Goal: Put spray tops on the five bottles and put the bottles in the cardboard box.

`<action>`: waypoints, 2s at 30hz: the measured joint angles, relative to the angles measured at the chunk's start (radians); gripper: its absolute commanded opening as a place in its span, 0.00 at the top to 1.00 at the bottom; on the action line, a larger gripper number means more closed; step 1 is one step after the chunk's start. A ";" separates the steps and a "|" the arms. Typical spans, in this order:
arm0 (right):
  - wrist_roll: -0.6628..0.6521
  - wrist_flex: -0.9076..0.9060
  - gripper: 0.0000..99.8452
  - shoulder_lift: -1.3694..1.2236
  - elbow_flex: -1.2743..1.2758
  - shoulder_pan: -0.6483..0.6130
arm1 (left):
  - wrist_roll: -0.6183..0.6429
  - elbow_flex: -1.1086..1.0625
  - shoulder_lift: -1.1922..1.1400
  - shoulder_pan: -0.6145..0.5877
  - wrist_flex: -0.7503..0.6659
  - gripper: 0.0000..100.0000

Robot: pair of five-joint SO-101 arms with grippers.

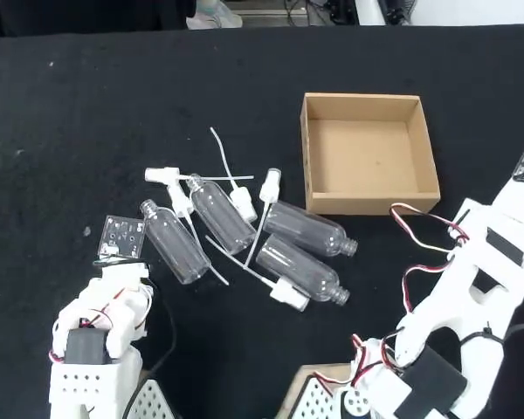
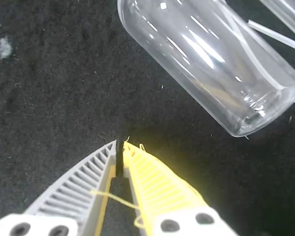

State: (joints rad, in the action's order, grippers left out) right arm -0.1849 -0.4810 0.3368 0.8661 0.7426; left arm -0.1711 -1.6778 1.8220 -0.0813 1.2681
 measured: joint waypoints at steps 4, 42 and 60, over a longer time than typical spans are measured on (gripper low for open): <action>-0.014 -0.018 0.74 0.077 0.000 0.000 | 0.000 0.000 0.000 0.000 0.000 0.97; -0.021 0.284 0.74 0.133 0.264 0.015 | 0.000 0.000 0.000 0.000 0.000 0.97; -0.020 0.402 0.99 0.135 0.327 0.054 | 0.000 0.000 0.000 0.000 0.000 0.97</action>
State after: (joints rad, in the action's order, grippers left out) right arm -0.2048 -0.0790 0.4718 1.1930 0.7963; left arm -0.1711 -1.6778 1.8220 -0.0813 1.2681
